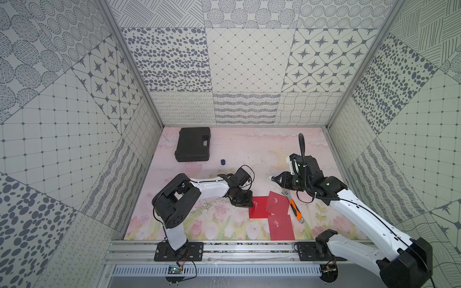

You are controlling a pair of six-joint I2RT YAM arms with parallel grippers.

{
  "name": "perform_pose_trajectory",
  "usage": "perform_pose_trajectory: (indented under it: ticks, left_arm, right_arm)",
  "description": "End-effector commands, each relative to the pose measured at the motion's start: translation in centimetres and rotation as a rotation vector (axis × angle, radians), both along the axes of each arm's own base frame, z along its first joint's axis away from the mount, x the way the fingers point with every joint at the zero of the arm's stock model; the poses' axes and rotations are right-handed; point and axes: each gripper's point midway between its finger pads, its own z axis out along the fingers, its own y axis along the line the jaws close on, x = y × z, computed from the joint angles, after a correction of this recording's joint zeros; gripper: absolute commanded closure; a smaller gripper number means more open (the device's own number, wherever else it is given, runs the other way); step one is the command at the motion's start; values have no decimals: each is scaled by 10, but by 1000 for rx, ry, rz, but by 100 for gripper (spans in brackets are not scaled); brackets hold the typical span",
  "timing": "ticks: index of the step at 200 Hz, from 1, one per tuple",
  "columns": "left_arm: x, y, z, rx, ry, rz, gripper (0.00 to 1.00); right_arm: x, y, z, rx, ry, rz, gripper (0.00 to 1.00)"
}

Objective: Seal the envelope with a glue stick
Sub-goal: Seal the envelope at the center of the board.

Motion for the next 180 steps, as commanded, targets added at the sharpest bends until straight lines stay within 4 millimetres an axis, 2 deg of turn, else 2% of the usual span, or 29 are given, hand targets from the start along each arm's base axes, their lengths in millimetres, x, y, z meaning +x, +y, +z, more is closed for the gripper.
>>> perform_pose_trajectory:
  ticks: [1, 32, 93, 180]
  left_arm:
    - [-16, 45, -27, 279, -7, -82, 83]
    - [-24, 41, -32, 376, -43, -145, 84]
    - [-38, 66, -47, 657, -122, -258, 85]
    - [-56, 82, -65, 872, -164, -362, 83]
  right_arm:
    - [1, -5, 10, -10, -45, 1, 100]
    - [1, -10, 11, -19, -49, -6, 100]
    - [3, -24, 12, -50, -61, -22, 100]
    - [3, -30, 10, -62, -61, -20, 100]
